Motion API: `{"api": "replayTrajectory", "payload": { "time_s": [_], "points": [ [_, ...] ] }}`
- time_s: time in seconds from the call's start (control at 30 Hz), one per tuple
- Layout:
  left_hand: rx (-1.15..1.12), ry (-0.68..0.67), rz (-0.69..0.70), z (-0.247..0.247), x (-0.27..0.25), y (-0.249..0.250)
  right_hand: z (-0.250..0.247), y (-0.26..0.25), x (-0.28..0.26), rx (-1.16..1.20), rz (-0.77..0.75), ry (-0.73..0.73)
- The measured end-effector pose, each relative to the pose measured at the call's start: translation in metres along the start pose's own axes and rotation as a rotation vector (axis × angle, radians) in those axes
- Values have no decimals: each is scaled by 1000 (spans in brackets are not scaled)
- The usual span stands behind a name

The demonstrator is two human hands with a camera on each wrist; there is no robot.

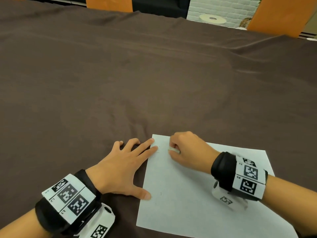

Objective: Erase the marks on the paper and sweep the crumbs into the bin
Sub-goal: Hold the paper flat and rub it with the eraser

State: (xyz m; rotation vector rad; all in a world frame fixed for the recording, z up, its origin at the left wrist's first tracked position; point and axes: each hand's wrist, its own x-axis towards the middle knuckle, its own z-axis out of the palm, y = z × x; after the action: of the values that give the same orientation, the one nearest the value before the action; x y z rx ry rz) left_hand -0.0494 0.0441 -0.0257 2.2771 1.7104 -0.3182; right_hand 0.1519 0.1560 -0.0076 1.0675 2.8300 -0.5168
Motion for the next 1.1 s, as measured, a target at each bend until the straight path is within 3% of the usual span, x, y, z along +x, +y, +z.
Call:
{"api": "replayTrajectory", "payload": {
  "time_s": [0.17,0.33,0.47,0.63,0.8,0.97,1.1],
  "points": [
    [4,-3,4,-1,0,1,-10,15,11,45,76,85],
    [14,-15,-4,-1,0,1,5,-8,-5,-34,-6,-10],
    [3,-4,5,0,0,0,-10,17,7,16,129,74],
    [21,-15,-5,0,0,1,6,-11,-9,-12,-19,-18],
    [19,-17,-1,1,0,0,-9,16,3,19,113,84],
    [31,-38,-12,-1,0,1,5,-6,-9,0,-13,-5],
    [56,-65,-14,-4,2,3,-6,14,1,10,92,72]
  ]
}}
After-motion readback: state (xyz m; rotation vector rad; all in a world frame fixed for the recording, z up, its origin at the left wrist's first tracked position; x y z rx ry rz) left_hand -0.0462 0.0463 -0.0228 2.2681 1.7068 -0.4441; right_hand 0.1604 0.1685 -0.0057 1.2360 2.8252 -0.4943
